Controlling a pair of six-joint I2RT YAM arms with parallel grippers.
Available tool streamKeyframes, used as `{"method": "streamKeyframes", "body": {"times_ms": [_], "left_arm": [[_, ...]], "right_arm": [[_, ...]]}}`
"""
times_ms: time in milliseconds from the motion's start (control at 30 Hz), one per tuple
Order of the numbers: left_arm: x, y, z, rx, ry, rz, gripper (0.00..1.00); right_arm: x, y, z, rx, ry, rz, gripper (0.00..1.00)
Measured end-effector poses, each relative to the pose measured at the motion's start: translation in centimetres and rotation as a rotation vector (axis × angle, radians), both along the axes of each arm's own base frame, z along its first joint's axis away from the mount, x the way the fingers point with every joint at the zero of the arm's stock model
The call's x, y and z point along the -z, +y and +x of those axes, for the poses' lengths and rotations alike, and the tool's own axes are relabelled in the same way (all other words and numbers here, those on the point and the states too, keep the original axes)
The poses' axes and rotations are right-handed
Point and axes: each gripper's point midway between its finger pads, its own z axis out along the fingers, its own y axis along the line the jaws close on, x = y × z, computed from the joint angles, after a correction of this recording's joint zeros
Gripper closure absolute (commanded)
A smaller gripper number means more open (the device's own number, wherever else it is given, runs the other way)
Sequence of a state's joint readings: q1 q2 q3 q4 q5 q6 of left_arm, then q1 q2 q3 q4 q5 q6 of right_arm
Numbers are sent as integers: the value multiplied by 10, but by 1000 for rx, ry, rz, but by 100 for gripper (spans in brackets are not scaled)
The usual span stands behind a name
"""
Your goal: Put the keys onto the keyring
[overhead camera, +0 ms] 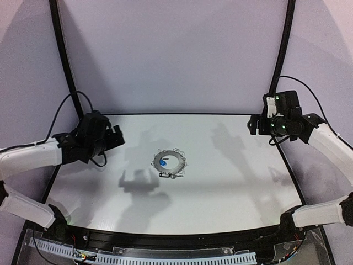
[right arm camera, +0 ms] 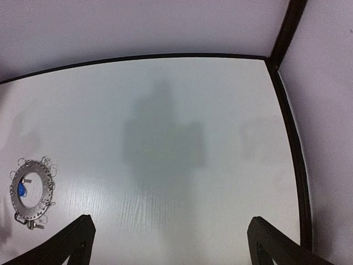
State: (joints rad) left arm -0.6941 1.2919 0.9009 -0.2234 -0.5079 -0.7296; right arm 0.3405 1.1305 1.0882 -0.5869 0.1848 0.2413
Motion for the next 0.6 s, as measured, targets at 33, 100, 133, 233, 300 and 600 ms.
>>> {"method": "streamKeyframes", "body": {"times_ms": [33,100,133,233,300,600], "left_arm": [[3,18,-4,-40,3,20,1],[4,66,-14,-155,-8,68,1],[2,82,-16,-198,-24,67,1],[-5,140,-35,-333,-80,38,1],[-6,178,-53,-433,-129,10,1],[-9,202,-79,-473,-208,-8,1]], "right_arm": [[7,-8,2,21,10,1,2],[33,-36,6,81,23,22,2],[41,-42,6,93,31,30,2],[81,-73,5,158,47,81,2],[104,-83,2,172,40,93,2],[94,-83,20,131,-156,65,2]]}}
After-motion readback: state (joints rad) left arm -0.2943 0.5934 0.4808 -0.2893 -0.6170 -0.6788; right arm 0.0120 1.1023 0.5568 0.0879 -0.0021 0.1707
